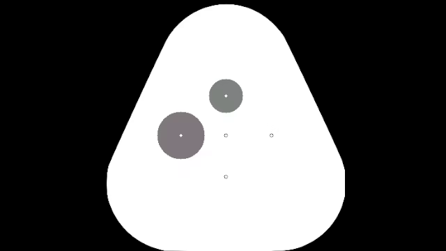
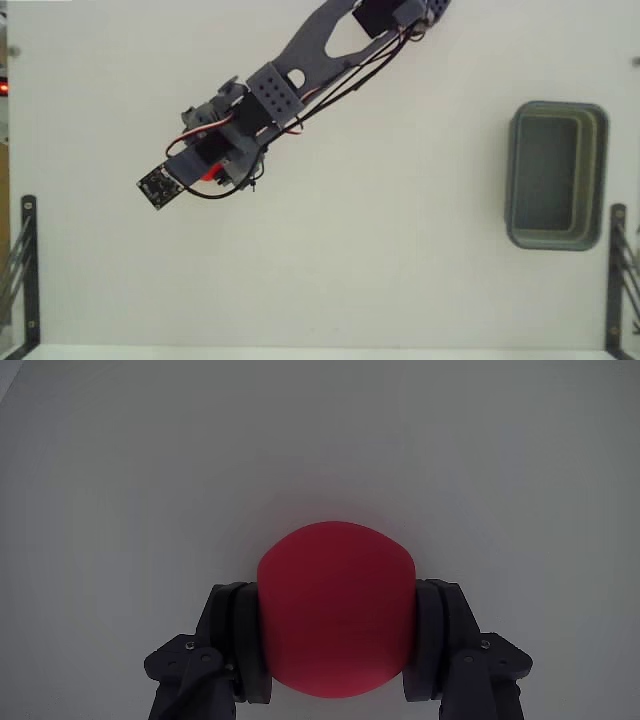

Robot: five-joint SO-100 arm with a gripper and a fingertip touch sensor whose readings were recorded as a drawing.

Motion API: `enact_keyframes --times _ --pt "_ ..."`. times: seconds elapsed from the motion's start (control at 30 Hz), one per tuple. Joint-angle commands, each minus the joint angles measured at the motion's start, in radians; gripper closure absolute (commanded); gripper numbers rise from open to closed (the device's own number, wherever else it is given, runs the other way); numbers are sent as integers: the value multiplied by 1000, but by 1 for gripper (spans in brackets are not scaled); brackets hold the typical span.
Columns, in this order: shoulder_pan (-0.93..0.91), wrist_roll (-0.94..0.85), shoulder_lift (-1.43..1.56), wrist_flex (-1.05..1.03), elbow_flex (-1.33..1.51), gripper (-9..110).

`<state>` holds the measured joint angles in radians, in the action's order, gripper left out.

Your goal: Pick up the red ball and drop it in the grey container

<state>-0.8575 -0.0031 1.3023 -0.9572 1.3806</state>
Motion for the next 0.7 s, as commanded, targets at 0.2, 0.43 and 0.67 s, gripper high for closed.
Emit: enact_keyframes --times 0.2,0.43,0.67 --pt "-6 3 41 -90 -135 31" --pt "-6 3 32 -162 -216 31" --pt "-6 3 18 -231 -299 31"
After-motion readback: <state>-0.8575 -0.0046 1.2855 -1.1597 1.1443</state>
